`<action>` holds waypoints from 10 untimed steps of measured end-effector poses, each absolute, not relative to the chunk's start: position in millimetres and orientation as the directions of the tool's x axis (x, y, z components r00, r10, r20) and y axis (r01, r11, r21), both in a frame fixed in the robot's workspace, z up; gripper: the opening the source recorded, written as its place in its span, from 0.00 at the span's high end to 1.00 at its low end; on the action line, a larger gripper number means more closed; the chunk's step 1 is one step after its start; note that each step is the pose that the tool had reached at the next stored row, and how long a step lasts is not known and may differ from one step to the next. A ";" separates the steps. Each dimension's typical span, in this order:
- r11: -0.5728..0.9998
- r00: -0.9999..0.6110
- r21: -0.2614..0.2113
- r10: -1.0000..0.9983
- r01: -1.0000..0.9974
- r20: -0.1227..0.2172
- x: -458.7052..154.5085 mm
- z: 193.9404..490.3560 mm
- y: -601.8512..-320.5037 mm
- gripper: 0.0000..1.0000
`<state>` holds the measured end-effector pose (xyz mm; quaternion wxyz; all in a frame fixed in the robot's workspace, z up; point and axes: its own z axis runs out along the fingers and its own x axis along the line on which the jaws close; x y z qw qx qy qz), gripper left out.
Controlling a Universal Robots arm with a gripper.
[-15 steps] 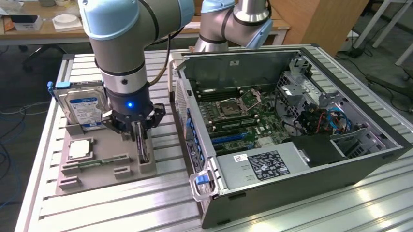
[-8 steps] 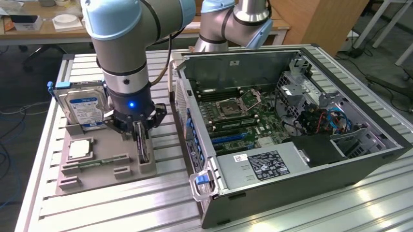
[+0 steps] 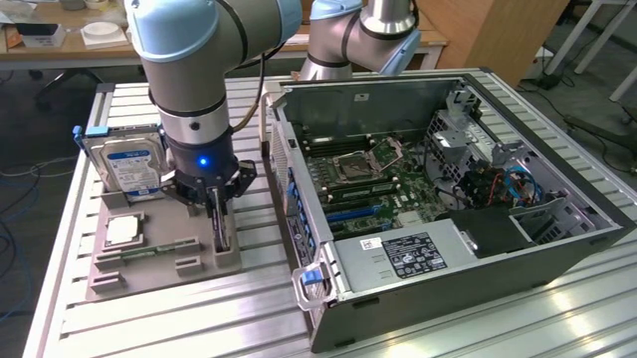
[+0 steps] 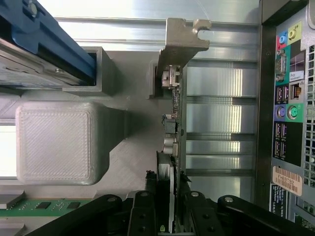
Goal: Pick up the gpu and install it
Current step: 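Pick up the gpu and move the gpu toward the slot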
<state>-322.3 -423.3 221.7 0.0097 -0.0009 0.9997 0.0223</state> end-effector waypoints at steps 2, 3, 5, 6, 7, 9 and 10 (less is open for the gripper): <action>0.999 -1.000 0.045 -0.001 -0.002 -0.020 -322.3 221.7 -423.3 0.73; 0.999 -1.000 0.045 -0.001 -0.002 -0.020 -322.3 221.7 -423.3 0.73; 0.999 -1.000 0.045 -0.001 -0.002 -0.020 -322.3 221.7 -423.3 0.73; 0.999 -1.000 0.045 -0.001 -0.002 -0.019 -322.3 221.7 -423.3 0.73; 0.999 -1.000 0.045 -0.001 -0.002 -0.019 -322.3 221.7 -423.3 0.73; 0.999 -1.000 0.045 -0.001 -0.002 -0.020 -322.3 221.7 -423.3 0.73; 0.999 -1.000 0.045 -0.001 -0.002 -0.020 -322.3 221.7 -423.3 0.73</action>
